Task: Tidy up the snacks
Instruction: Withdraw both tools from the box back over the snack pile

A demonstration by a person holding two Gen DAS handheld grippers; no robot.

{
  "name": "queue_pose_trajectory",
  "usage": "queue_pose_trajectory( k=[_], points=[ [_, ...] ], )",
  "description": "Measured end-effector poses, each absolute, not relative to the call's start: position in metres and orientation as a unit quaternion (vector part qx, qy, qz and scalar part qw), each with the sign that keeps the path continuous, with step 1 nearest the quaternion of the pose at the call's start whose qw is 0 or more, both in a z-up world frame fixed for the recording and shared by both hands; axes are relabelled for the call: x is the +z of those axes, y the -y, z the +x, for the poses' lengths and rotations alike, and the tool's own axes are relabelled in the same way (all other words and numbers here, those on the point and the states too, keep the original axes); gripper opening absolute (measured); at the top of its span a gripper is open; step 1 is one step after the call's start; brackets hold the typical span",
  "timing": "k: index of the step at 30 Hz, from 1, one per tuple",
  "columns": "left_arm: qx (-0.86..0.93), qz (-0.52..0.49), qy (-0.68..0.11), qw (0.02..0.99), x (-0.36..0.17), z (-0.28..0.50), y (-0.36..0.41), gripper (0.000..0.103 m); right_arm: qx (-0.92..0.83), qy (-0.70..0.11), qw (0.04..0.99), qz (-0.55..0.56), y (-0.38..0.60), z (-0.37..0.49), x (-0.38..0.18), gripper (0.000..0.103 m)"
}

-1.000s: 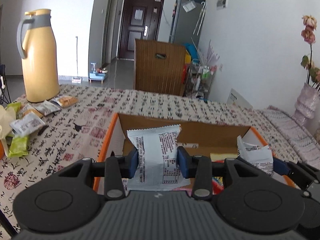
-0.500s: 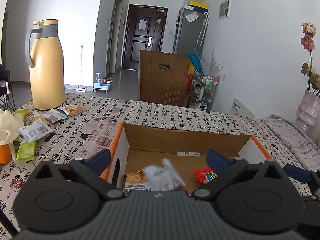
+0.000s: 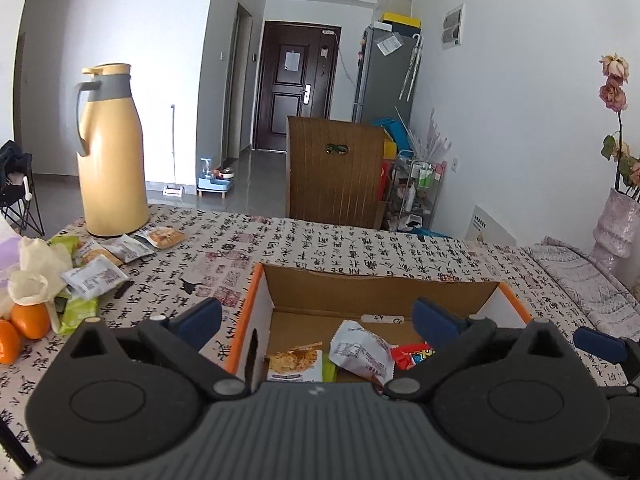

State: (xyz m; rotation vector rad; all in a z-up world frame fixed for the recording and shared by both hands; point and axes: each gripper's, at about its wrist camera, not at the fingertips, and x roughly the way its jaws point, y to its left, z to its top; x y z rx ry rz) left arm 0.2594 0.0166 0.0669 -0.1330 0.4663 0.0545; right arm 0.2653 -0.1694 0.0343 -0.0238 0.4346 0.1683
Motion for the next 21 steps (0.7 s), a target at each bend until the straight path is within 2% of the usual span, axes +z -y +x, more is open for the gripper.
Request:
queue_pose_trajectory(
  k=[21],
  points=[
    [0.035, -0.061, -0.242, 0.968, 0.066, 0.182, -0.022, 0.103, 0.077, -0.221, 0.972, -0.017, 0.205, 0.184, 0.035, 0.103]
  ],
)
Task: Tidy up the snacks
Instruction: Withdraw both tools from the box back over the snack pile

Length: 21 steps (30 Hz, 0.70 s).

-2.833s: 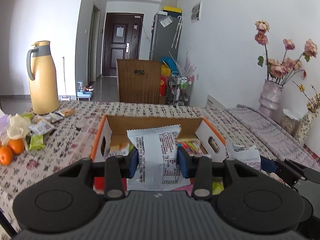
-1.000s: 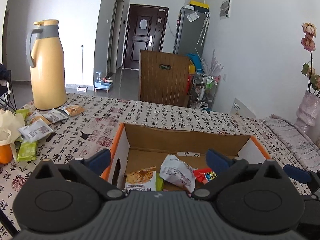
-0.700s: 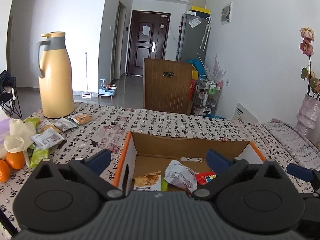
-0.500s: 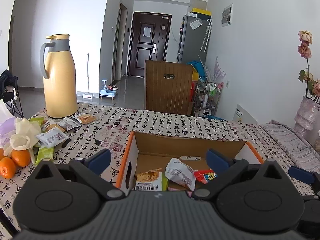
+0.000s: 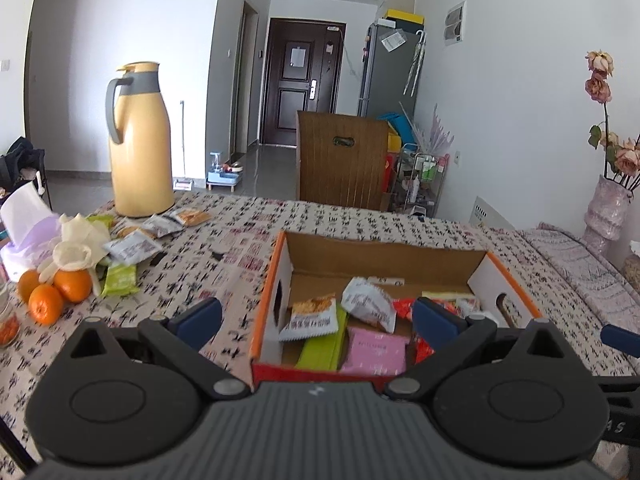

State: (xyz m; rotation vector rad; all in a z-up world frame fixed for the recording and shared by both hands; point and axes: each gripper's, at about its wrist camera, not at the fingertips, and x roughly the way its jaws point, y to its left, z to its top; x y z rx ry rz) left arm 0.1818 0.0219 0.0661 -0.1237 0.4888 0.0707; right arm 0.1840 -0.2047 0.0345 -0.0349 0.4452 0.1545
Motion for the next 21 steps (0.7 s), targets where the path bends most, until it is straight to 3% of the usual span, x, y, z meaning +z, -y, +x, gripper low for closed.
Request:
queue_pose_trajectory(
  k=[21],
  points=[
    [0.035, -0.066, -0.303, 0.950, 0.004, 0.124, -0.037, 0.103, 0.062, -0.281, 0.957, -0.030, 0.234, 0.126, -0.014, 0.103]
  ],
)
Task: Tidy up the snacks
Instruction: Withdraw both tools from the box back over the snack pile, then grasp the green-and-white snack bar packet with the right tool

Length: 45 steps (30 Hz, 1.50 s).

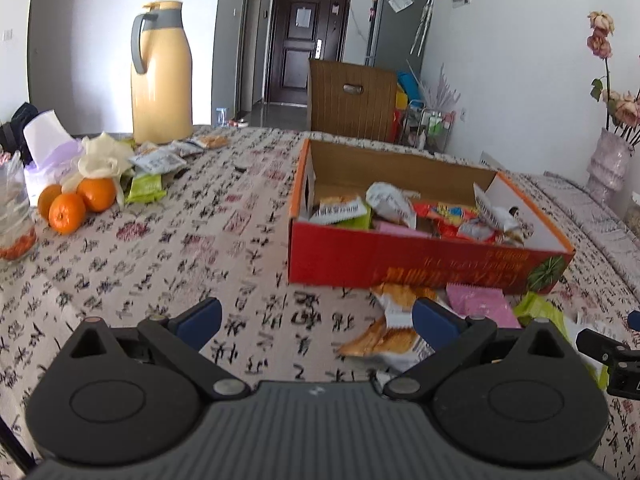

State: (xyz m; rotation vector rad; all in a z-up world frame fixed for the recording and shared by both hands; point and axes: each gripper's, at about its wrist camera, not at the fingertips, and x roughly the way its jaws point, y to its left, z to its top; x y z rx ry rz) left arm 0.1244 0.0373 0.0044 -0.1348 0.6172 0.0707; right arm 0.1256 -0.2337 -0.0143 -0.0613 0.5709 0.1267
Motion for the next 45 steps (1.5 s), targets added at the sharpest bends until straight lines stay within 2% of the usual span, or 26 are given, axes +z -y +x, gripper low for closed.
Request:
queue_pose_trajectory(
  k=[10, 15, 17, 19, 25, 26, 28, 32, 37, 45],
  points=[
    [0.025, -0.068, -0.326, 0.943, -0.010, 0.119, -0.032, 0.103, 0.046, -0.314, 0.948, -0.028, 0.245, 0.118, -0.031, 0.103],
    [0.024, -0.063, -0.325, 0.943, -0.008, 0.119, -0.029, 0.103, 0.050, -0.305, 0.950, -0.028, 0.251, 0.126, -0.030, 0.103],
    [0.025, -0.062, -0.324, 0.944, -0.007, 0.120, -0.028, 0.103, 0.057, -0.299, 0.952, -0.033, 0.252, 0.133, -0.027, 0.098],
    [0.028, -0.061, -0.325, 0.943, -0.006, 0.120, -0.029, 0.103, 0.071, -0.300, 0.950, -0.037, 0.251, 0.143, -0.025, 0.084],
    [0.036, -0.056, -0.320, 0.945, -0.002, 0.118, -0.028, 0.103, 0.123, -0.338, 0.931, -0.068, 0.243, 0.174, -0.035, 0.081],
    [0.039, -0.055, -0.320, 0.945, -0.002, 0.117, -0.029, 0.103, 0.131, -0.345, 0.927, -0.066, 0.242, 0.178, -0.038, 0.079],
    [0.045, -0.056, -0.320, 0.945, -0.002, 0.117, -0.031, 0.103, 0.143, -0.357, 0.921, -0.063, 0.240, 0.183, -0.042, 0.066],
    [0.048, -0.062, -0.319, 0.945, -0.003, 0.116, -0.035, 0.103, 0.142, -0.364, 0.917, -0.078, 0.233, 0.185, -0.048, 0.061],
    [0.048, -0.068, -0.323, 0.943, -0.004, 0.116, -0.038, 0.103, 0.153, -0.369, 0.914, -0.070, 0.232, 0.182, -0.049, 0.044],
    [0.046, -0.073, -0.320, 0.944, -0.004, 0.111, -0.041, 0.103, 0.143, -0.363, 0.918, -0.071, 0.226, 0.175, -0.047, 0.035]
  ],
)
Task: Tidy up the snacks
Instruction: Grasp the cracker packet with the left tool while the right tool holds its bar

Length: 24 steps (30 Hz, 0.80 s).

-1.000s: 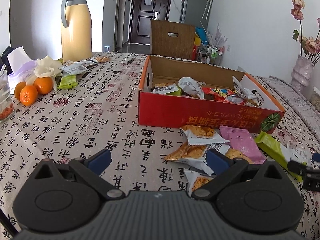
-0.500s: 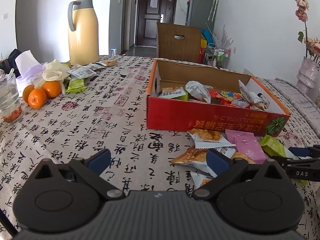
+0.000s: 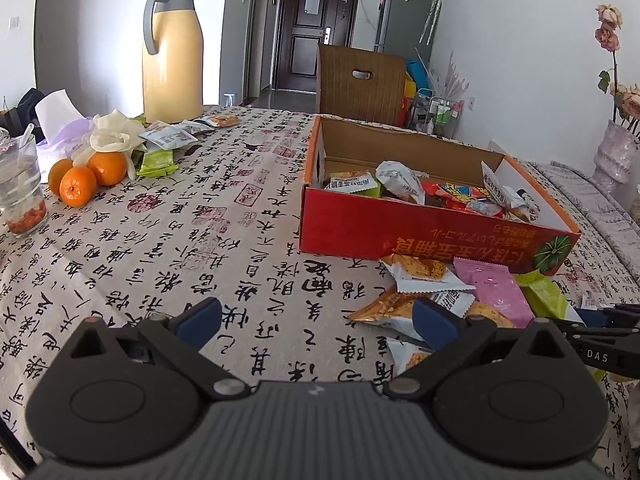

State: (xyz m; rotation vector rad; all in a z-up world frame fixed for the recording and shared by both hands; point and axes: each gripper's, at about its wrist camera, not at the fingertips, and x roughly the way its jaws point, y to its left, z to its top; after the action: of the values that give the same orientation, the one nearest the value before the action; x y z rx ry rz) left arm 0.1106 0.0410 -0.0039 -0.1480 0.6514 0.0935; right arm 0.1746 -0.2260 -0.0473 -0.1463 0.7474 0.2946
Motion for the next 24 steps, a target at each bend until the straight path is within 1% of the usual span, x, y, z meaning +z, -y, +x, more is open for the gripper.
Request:
queue_pose_trajectory(
  k=[14, 24],
  points=[
    [0.036, -0.067, -0.316, 0.946, 0.001, 0.098, -0.033, 0.103, 0.103, -0.298, 0.949, 0.003, 0.241, 0.138, -0.024, 0.034],
    [0.010, -0.054, -0.334, 0.941, -0.005, 0.093, -0.010, 0.103, 0.101, -0.284, 0.953, 0.025, 0.250, 0.101, -0.026, 0.034]
  ],
)
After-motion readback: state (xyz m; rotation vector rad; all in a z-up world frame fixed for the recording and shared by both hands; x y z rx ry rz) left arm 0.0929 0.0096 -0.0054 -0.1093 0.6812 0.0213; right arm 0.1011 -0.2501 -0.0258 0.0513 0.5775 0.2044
